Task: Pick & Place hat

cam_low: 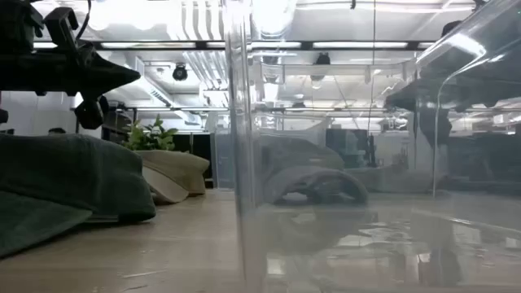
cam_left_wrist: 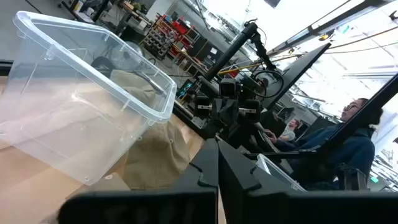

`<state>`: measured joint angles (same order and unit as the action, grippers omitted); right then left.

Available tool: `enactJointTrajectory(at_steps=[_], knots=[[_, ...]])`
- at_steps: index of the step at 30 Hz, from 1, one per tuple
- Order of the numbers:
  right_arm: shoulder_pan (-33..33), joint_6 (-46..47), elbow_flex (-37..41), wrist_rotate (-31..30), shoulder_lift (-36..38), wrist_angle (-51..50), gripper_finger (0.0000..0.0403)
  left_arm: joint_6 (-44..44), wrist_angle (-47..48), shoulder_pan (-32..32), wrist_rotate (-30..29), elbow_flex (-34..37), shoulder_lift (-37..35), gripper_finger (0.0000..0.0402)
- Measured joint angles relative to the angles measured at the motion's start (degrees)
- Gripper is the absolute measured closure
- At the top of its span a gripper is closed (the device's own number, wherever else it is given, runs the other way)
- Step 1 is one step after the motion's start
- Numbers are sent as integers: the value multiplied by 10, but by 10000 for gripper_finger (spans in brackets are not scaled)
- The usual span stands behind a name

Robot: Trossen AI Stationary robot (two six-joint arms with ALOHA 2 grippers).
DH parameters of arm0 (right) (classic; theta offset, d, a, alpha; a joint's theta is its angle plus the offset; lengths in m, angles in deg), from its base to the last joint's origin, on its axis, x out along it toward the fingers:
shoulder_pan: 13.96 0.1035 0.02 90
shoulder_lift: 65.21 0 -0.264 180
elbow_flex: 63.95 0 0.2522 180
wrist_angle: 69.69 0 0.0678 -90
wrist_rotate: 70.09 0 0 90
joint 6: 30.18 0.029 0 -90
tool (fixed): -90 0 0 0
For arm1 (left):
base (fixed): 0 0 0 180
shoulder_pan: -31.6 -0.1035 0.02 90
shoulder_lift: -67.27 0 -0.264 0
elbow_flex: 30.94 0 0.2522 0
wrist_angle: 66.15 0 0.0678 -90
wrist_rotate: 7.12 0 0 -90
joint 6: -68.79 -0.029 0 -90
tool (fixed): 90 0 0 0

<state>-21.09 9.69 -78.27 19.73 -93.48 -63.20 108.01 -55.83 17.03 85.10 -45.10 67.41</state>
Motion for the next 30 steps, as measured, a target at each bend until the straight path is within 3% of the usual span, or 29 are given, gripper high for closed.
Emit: enactJointTrajectory(at_steps=[4,10,12,18,24,30], knots=[[0,20,0,0,0,0,394,1,0,0,0,0,0,401],[-1,273,0,-13,0,32,394,1,0,0,0,0,0,401],[-1,309,0,-17,0,66,394,1,0,0,0,0,0,401],[-1,404,0,-97,0,98,388,1,0,0,0,0,0,401],[0,511,0,-119,0,101,315,9,0,0,0,0,0,401],[0,509,-12,-132,-1,100,205,38,0,0,0,0,0,401]])
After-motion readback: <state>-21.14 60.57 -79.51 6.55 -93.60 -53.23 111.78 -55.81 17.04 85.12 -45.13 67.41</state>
